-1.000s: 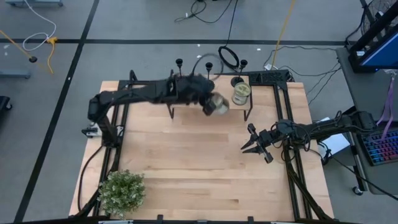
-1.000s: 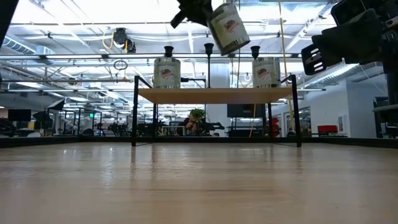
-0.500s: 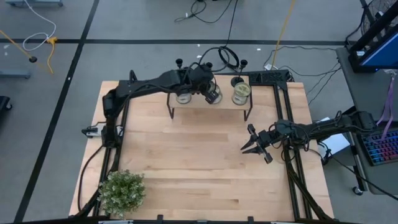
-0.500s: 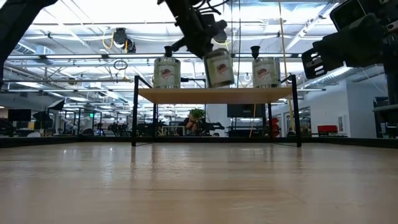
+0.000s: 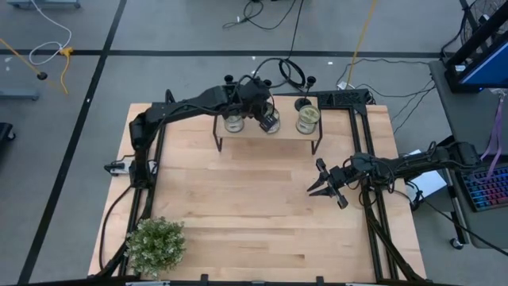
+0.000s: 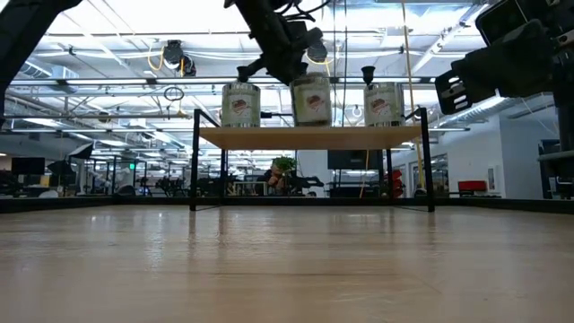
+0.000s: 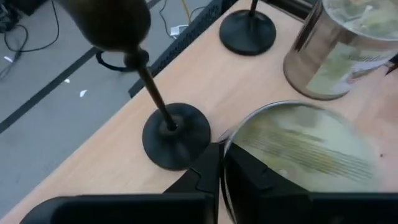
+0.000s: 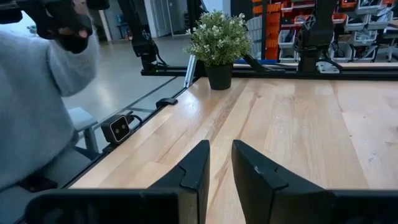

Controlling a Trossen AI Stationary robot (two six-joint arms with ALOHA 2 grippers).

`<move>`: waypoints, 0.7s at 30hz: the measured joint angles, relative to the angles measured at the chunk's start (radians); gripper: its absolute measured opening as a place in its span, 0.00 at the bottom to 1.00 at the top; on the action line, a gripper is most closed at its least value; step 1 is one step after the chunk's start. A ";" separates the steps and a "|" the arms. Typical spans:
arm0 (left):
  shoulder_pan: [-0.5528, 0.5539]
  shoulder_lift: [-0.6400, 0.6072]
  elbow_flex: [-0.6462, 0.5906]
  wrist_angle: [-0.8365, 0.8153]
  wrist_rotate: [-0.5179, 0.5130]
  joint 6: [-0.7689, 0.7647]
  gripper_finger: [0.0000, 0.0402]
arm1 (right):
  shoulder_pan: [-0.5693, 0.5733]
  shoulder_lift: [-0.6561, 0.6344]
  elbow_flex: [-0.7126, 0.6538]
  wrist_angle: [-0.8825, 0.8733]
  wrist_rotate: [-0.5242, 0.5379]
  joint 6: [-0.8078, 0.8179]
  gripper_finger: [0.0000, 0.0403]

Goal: Pick & Place candle stick holders
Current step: Put the light green scented candle on the shelf

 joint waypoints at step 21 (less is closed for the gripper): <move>0.008 -0.002 0.001 0.007 -0.015 0.079 0.06 | 0.000 0.000 0.000 0.000 0.000 0.000 0.15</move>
